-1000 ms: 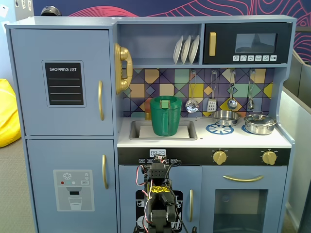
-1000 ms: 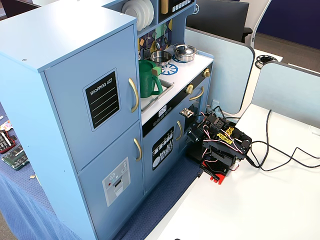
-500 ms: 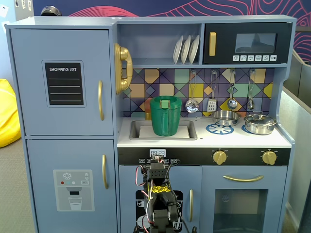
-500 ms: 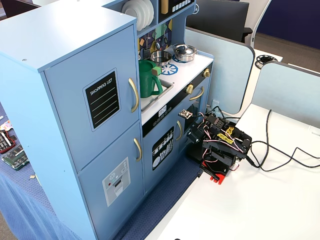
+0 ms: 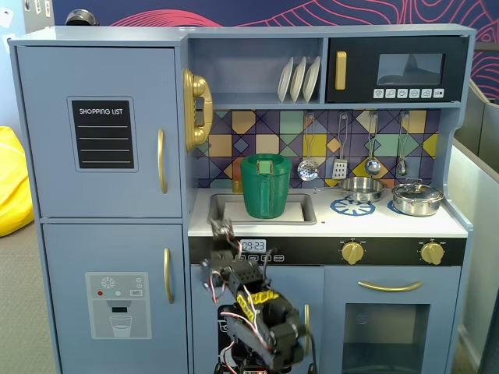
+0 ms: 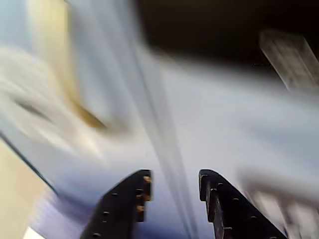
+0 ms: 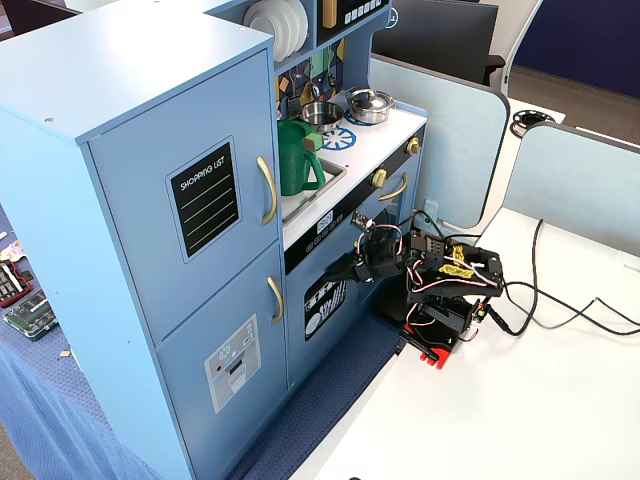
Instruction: Open the left cabinet door
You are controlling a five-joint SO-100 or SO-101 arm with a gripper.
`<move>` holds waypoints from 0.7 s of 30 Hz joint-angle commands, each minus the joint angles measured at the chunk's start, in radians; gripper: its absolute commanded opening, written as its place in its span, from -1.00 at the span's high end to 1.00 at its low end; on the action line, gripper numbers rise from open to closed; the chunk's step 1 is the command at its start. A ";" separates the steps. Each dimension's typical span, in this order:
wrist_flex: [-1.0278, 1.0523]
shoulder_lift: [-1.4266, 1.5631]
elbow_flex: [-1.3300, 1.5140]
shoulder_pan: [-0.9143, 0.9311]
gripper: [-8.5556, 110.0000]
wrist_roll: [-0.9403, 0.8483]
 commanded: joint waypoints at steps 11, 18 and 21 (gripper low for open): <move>-0.304 -0.515 -0.756 -0.097 0.50 -0.118; -0.408 -0.670 -0.930 -0.121 0.51 -0.184; -0.433 -0.716 -0.971 -0.141 0.52 -0.210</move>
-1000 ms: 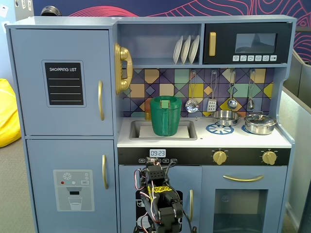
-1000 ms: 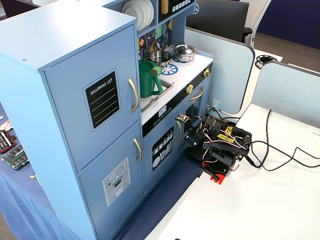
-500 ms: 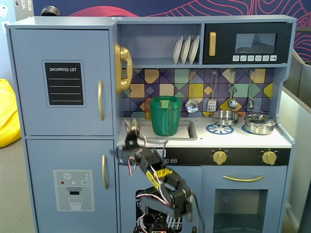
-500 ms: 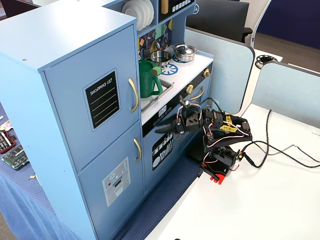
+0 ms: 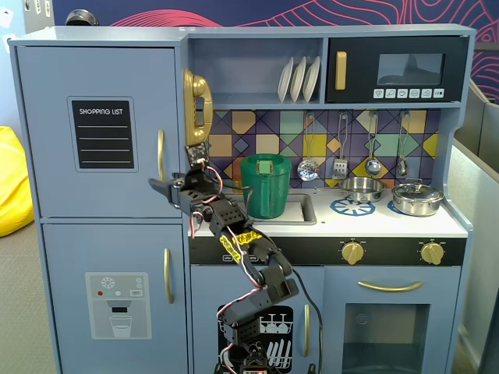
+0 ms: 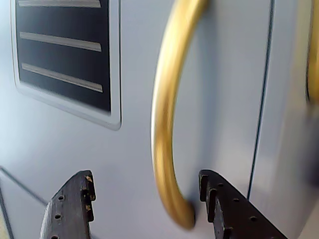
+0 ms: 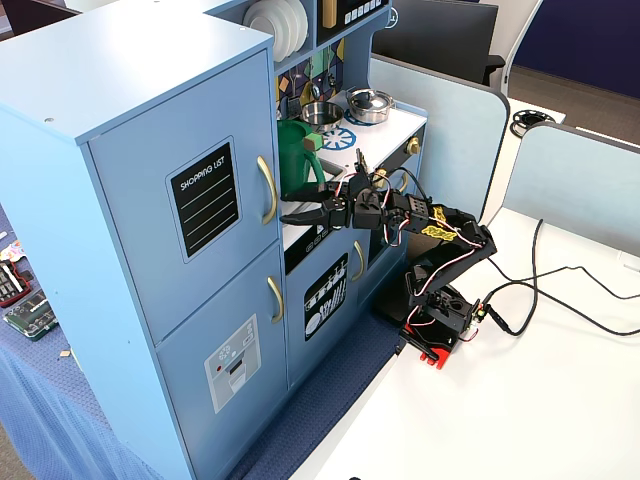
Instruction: Open the left cabinet door
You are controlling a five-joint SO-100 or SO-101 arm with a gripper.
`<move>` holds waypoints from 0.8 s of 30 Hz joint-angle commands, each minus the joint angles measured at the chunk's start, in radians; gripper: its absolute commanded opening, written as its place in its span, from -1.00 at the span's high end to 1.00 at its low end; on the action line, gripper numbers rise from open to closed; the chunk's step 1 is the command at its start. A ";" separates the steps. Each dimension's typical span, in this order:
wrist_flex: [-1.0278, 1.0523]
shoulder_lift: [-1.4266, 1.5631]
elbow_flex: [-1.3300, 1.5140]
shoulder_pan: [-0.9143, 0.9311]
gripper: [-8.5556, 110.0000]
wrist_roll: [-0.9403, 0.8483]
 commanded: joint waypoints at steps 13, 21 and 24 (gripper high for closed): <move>-0.040 -0.058 -0.173 -0.272 0.59 -0.149; 0.008 0.028 -0.146 -0.331 0.62 -0.172; 0.028 0.084 -0.104 -0.347 0.63 -0.183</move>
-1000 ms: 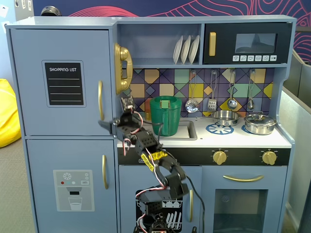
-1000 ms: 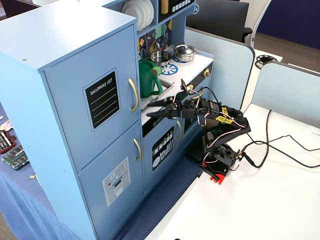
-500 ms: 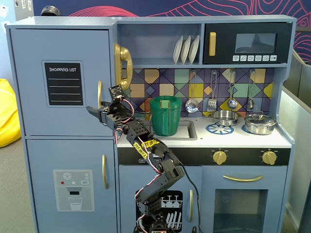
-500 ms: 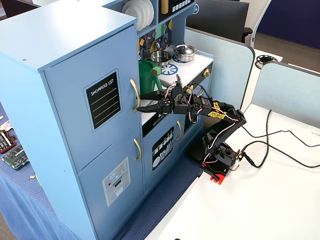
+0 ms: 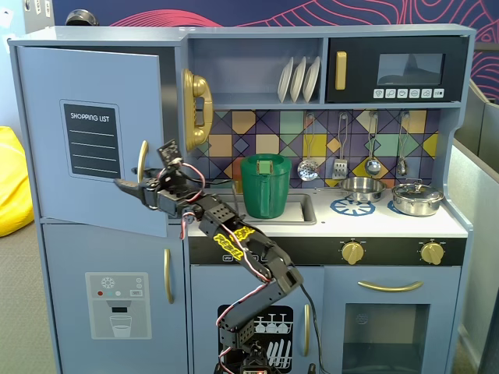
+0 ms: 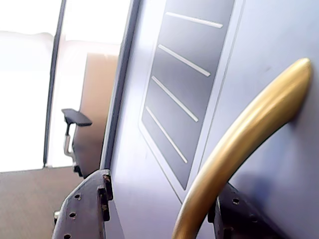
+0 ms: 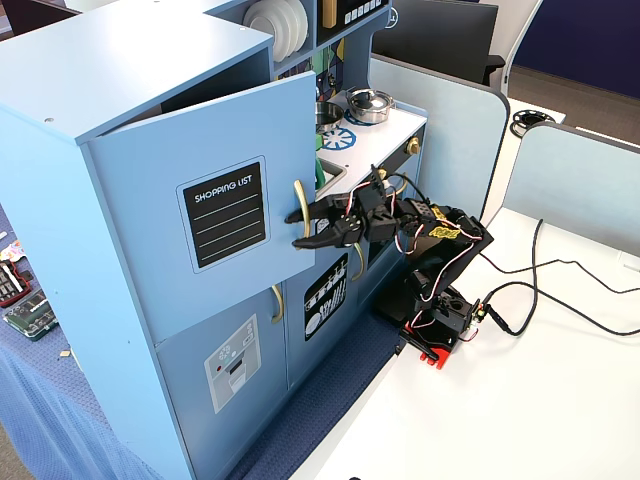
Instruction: Open the left cabinet door
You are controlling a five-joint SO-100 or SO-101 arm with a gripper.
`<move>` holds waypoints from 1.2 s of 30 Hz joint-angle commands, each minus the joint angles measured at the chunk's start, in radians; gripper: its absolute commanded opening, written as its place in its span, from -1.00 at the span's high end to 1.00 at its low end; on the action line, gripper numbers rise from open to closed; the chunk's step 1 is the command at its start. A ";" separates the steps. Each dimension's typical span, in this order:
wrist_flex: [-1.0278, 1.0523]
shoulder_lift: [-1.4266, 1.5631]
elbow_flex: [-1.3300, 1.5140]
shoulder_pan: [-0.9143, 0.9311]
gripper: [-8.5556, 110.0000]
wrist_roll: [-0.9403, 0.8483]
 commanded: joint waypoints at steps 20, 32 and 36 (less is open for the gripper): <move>0.413 0.471 0.199 0.430 0.64 0.244; 0.232 0.230 0.121 0.295 0.69 0.110; 0.224 0.190 0.095 0.179 0.68 0.086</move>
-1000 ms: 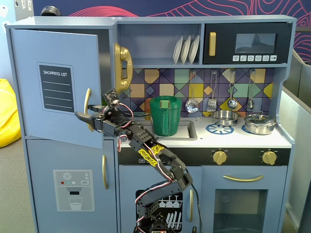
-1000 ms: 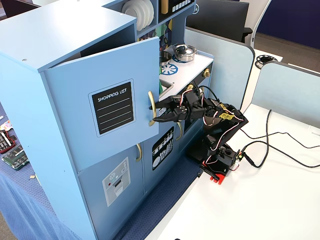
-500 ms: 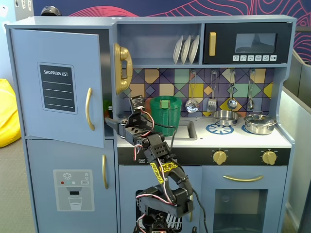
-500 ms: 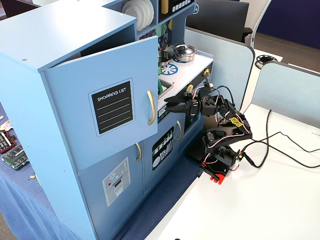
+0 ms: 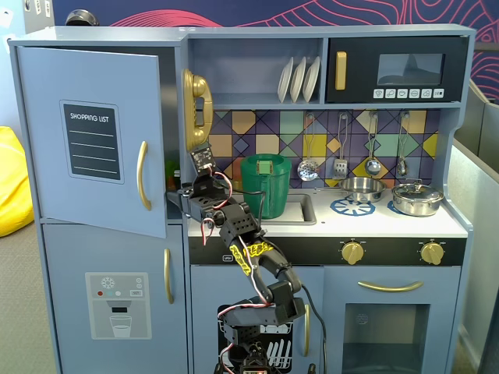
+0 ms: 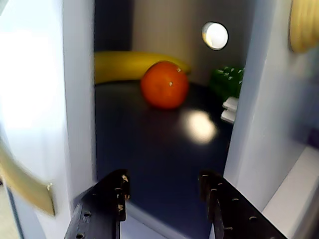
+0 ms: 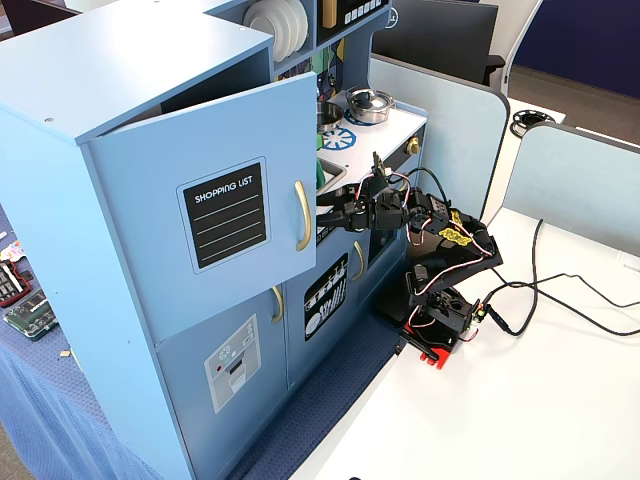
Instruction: Open the left cabinet door
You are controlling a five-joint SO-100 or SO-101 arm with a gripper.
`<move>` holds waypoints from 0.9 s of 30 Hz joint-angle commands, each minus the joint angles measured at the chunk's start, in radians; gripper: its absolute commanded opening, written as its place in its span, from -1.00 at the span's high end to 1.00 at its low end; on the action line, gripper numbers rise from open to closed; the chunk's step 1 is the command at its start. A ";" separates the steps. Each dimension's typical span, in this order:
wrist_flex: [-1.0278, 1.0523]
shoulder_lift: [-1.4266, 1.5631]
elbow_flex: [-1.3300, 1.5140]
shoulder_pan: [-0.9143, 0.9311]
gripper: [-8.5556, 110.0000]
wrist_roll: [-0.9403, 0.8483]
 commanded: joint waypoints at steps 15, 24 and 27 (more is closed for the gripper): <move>-0.017 0.014 -0.014 -0.190 0.68 -0.008; 0.476 0.155 0.288 0.468 0.78 0.097; 0.623 0.176 0.420 0.603 0.79 0.112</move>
